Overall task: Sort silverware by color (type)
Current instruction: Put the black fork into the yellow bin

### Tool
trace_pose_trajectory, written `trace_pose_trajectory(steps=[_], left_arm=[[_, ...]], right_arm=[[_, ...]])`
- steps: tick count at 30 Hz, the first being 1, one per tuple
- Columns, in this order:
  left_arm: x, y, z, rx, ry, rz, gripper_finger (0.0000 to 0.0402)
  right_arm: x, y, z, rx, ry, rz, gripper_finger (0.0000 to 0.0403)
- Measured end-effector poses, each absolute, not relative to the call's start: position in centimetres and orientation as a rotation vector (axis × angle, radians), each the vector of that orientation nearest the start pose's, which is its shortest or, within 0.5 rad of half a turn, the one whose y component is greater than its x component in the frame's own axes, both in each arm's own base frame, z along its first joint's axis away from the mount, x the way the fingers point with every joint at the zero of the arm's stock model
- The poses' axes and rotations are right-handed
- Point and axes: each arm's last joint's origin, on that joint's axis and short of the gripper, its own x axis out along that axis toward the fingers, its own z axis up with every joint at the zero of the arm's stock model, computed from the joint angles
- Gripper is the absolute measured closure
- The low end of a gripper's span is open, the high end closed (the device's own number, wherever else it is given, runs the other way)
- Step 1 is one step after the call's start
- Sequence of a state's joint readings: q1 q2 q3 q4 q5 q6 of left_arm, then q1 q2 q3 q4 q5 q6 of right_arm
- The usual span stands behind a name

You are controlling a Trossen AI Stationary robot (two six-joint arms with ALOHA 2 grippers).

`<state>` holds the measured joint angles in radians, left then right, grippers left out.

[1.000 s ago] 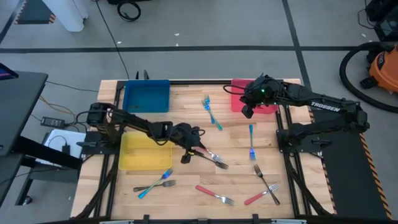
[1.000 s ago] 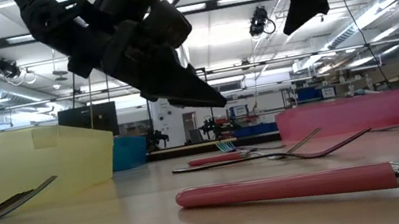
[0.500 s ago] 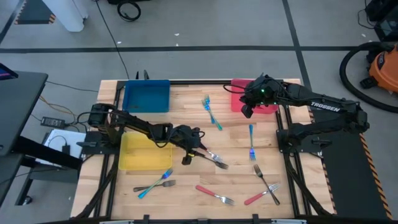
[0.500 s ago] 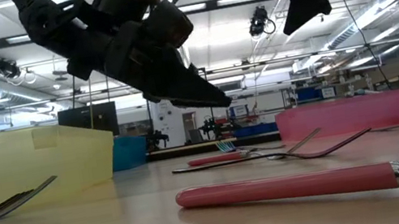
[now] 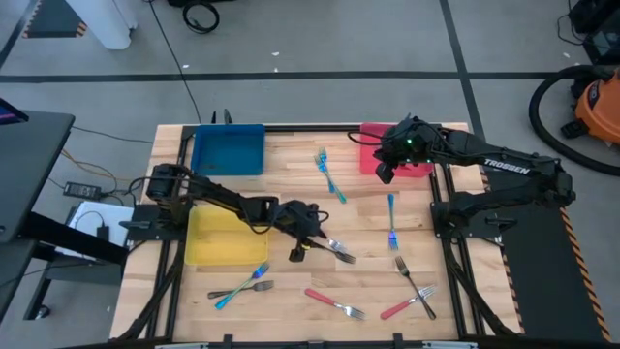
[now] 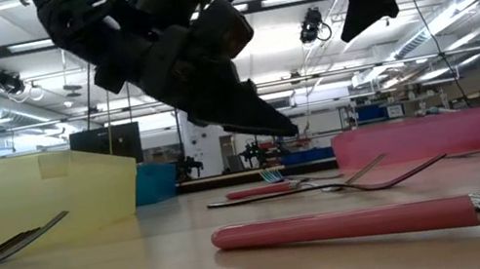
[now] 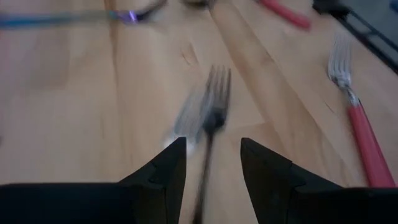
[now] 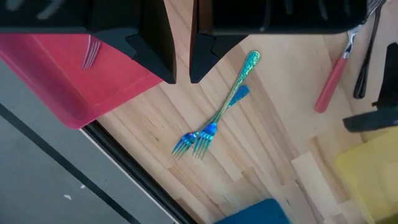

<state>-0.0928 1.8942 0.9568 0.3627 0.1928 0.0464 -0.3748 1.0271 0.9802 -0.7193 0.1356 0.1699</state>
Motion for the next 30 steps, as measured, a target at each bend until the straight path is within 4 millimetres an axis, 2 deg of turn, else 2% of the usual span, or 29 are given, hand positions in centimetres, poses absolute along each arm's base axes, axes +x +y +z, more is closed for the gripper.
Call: trace_pose_trajectory(steps=[2, 14, 23, 30], left_arm=[[38.2, -4.4, 13.8, 0.026, 0.57, -0.299, 0.0249], [38.3, -4.6, 11.6, 0.026, 0.644, -0.305, 0.0249], [38.3, -4.6, 11.5, 0.032, 0.649, -0.307, 0.0249], [38.3, -4.5, 10.3, 0.035, 0.691, -0.308, 0.0249]], right_arm=[[18.5, -7.7, 31.1, 0.262, 0.725, -0.555, 0.0348], [18.5, -7.7, 31.0, 0.265, 0.732, -0.556, 0.0348], [18.5, -7.7, 31.0, 0.265, 0.732, -0.556, 0.0348], [18.5, -7.7, 31.0, 0.265, 0.732, -0.556, 0.0348]])
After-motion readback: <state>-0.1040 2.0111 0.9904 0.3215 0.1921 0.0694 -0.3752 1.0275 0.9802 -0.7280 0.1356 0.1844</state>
